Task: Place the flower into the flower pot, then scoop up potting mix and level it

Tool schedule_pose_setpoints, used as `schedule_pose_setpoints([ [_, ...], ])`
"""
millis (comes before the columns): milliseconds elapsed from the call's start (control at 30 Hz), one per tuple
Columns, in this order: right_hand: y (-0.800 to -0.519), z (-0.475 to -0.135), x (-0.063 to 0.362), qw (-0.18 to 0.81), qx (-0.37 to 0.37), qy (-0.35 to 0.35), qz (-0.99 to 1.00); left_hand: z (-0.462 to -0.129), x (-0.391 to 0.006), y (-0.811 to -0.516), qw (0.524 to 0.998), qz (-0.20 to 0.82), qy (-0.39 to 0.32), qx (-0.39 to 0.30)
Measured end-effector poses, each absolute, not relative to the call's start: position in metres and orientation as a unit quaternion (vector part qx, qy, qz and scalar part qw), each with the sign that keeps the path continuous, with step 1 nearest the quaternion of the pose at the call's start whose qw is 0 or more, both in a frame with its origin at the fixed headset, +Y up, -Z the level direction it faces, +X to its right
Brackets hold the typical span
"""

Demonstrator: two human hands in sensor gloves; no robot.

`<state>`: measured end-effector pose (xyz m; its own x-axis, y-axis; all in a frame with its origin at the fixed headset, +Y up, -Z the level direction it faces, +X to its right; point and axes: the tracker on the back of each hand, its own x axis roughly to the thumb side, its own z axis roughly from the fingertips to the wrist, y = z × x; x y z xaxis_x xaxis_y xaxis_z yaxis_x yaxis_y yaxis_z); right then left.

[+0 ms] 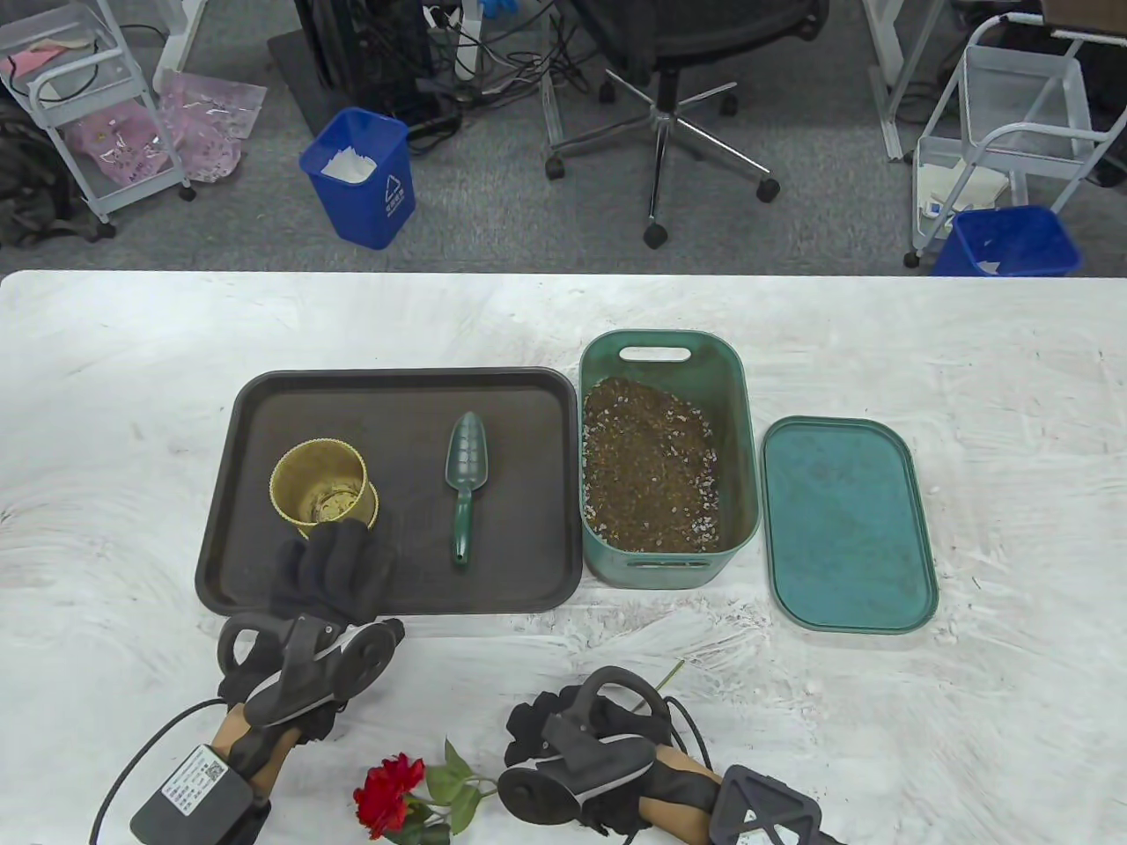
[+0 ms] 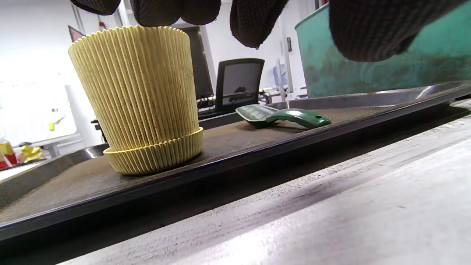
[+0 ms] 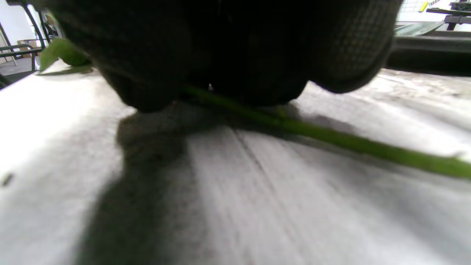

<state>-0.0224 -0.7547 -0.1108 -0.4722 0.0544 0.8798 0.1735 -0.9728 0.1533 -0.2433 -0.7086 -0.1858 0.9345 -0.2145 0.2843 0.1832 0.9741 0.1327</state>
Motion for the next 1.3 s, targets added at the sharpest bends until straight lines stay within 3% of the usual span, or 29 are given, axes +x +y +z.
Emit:
schedule_pose_setpoints([
  [333,-0.752,-0.122,-0.014,-0.038,-0.508,-0.107,-0.854,-0.184,-0.247,-0.704,0.983,-0.09,-0.145,0.065],
  [667,-0.679,-0.159,0.045,-0.265,-0.397,0.054,-0.877,-0.184,-0.276,-0.686,0.989,0.029,-0.095,0.105],
  [800,-0.651,-0.174,0.065,-0.381,-0.322,0.144,-0.855,-0.185,-0.269,-0.691,0.982,0.139,-0.105,0.071],
  [933,-0.641,-0.182,0.065,-0.434,-0.273,0.192,-0.837,-0.183,-0.25,-0.698,0.967,0.211,-0.14,0.018],
  [1067,-0.645,-0.183,0.048,-0.446,-0.246,0.216,-0.833,-0.177,-0.238,-0.697,0.933,0.32,-0.16,0.026],
  [1167,-0.656,-0.18,0.029,-0.424,-0.248,0.221,-0.843,-0.171,-0.238,-0.692,0.864,0.484,-0.134,0.027],
  [1300,-0.667,-0.174,0.009,-0.41,-0.255,0.209,-0.85,-0.168,-0.239,-0.691,0.826,0.549,-0.121,0.046],
])
